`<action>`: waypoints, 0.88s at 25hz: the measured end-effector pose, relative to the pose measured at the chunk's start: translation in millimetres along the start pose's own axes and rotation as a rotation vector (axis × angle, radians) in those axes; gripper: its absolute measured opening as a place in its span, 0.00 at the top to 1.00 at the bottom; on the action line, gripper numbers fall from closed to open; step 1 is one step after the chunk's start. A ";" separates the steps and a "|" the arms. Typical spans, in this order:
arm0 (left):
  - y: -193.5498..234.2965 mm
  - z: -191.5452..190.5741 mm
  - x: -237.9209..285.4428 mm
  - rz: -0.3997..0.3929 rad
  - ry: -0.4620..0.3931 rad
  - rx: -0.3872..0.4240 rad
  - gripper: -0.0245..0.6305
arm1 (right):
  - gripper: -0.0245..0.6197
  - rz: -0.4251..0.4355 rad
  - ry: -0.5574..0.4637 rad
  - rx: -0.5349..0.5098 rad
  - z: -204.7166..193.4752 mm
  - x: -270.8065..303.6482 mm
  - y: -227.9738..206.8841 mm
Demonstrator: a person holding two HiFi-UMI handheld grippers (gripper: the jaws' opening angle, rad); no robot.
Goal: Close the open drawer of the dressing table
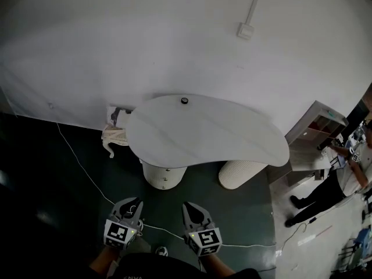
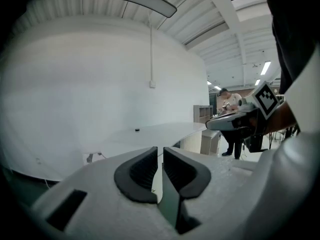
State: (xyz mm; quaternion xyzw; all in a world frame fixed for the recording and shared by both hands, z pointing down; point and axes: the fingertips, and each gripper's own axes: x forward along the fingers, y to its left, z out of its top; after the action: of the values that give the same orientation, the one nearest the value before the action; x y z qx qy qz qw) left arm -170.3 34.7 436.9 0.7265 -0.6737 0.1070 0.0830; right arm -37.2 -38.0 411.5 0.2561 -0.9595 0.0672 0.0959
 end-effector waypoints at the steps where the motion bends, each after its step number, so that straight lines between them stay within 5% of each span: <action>1: -1.4 3.0 -3.4 0.002 0.005 0.002 0.89 | 0.96 0.005 0.005 -0.001 -0.7 -1.8 2.7; 22: -32.1 2.6 -36.1 0.008 0.046 0.010 0.93 | 0.96 -0.006 0.137 0.009 -41.1 -35.1 7.5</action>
State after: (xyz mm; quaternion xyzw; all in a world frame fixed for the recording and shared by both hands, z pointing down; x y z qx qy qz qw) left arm -140.7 71.2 425.4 0.7215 -0.6740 0.1274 0.0947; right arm -4.9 -7.4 443.2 0.2544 -0.9496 0.0887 0.1603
